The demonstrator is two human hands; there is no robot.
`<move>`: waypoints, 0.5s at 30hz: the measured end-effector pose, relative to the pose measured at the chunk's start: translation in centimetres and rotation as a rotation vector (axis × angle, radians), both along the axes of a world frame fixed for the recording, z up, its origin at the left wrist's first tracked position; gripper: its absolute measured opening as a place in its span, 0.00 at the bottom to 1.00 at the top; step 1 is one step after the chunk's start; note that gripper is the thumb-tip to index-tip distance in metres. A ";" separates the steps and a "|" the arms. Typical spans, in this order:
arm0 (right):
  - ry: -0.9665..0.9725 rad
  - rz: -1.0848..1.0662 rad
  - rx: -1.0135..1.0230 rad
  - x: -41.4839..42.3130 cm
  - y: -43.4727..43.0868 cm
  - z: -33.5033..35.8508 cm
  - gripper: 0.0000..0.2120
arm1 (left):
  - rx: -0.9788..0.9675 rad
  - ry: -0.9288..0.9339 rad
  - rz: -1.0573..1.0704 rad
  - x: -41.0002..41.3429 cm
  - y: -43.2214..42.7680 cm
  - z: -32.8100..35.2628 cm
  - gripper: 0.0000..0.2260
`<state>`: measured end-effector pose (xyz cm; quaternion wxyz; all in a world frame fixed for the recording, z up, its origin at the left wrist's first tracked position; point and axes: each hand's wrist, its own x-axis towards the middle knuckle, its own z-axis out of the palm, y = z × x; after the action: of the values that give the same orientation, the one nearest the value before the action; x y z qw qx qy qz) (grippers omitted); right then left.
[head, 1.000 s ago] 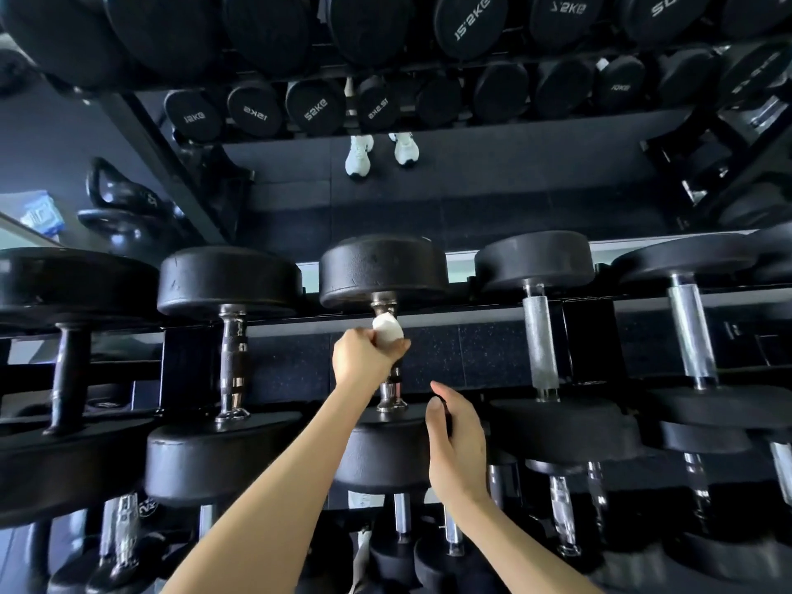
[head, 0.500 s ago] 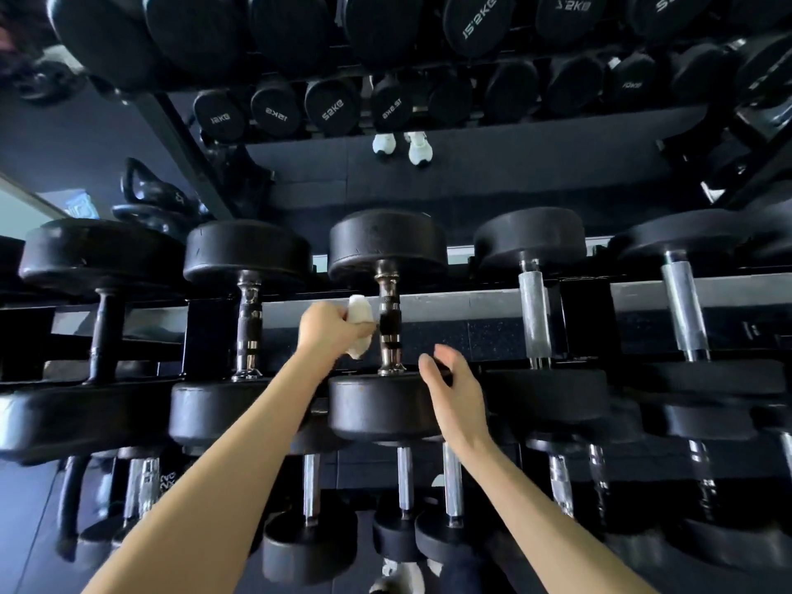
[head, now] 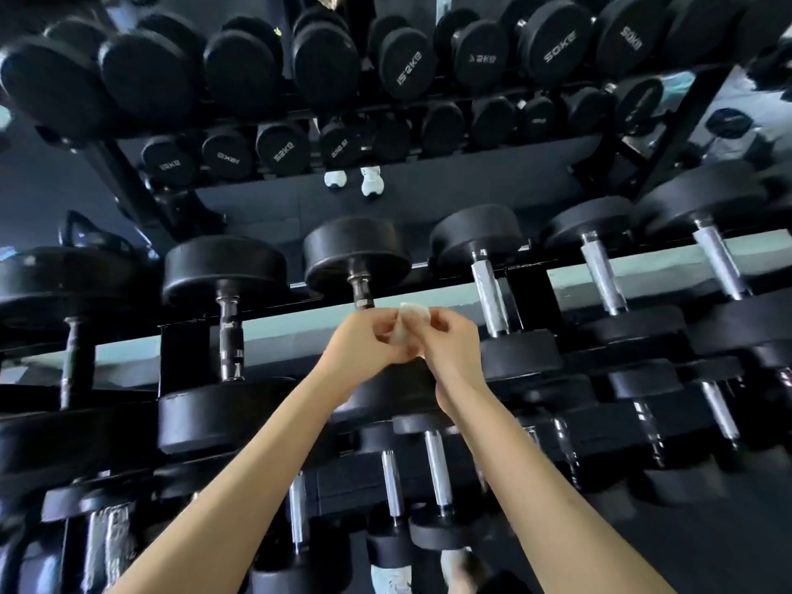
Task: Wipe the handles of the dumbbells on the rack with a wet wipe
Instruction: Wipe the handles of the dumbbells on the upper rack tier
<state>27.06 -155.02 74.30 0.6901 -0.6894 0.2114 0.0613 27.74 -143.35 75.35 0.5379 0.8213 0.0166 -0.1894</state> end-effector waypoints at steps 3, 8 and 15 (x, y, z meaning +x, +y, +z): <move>0.046 -0.070 0.010 -0.2 -3.5 0.1 0.05 | -0.024 0.059 0.067 -0.1 -1.3 -0.1 0.15; 0.058 -0.162 -0.078 1.8 -11.5 0.1 0.04 | 0.034 0.041 0.169 1.1 -3.7 -0.1 0.15; -0.075 -0.025 -0.612 7.5 -17.8 -2.8 0.17 | 0.163 -0.087 0.365 6.4 -9.3 -0.5 0.12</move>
<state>34.57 -172.81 71.49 0.4584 -0.8644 0.2029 -0.0391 34.10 -152.66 74.89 0.4953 0.8528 0.1572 -0.0510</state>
